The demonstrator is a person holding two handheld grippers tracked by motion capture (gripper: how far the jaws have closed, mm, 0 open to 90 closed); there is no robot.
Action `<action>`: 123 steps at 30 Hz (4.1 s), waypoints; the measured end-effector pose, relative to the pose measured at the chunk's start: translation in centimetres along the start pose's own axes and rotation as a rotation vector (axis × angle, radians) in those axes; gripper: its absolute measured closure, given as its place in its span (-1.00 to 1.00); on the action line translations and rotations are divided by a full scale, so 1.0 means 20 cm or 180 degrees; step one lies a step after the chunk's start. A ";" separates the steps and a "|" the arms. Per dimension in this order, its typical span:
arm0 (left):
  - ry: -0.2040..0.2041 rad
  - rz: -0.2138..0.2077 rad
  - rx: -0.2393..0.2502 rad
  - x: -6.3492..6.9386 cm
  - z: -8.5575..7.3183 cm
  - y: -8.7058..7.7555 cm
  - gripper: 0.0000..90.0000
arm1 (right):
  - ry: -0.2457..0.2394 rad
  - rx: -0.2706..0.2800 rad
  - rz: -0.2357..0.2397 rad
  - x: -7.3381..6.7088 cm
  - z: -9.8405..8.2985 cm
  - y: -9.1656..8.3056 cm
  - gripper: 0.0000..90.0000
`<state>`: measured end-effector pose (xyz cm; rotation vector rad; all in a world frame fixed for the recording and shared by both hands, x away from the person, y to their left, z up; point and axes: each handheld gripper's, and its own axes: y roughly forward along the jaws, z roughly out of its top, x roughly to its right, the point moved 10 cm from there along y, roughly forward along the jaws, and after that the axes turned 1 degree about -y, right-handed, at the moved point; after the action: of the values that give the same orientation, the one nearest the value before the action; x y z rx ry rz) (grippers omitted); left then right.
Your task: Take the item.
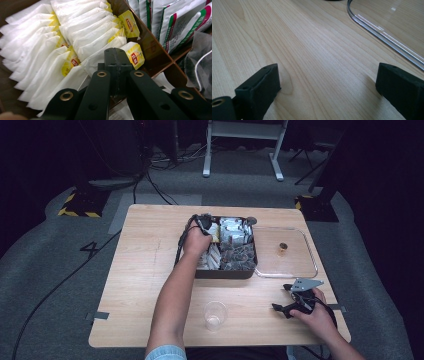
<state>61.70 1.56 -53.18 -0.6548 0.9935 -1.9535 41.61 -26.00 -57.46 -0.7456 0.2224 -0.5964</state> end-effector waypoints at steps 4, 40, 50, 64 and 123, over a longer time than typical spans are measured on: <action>-0.0012 -0.0027 0.0044 -0.01 0.01 -0.02 1.00 | 0.0000 0.0003 0.0010 0.00 0.00 0.00 -0.87; 0.0286 -0.0404 0.0714 -0.02 0.10 -0.59 1.00 | -0.0008 0.0003 0.0008 0.00 0.00 -0.01 -0.87; 0.0503 -0.0517 0.0917 0.03 0.05 -0.81 1.00 | 0.0003 0.0002 0.0004 -0.01 -0.01 -0.01 -0.87; 0.0843 -0.0748 0.0953 0.25 -0.17 -1.07 1.00 | 0.0005 0.0003 -0.0004 -0.01 -0.01 -0.01 -0.86; 0.1155 -0.1650 0.1027 0.85 -0.88 -0.91 1.00 | 0.0024 0.0026 -0.0019 -0.02 -0.02 -0.02 -0.81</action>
<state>32.02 0.30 -46.44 -0.4029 0.7286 -2.6901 40.88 -26.20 -57.37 -0.7363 0.2247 -0.6056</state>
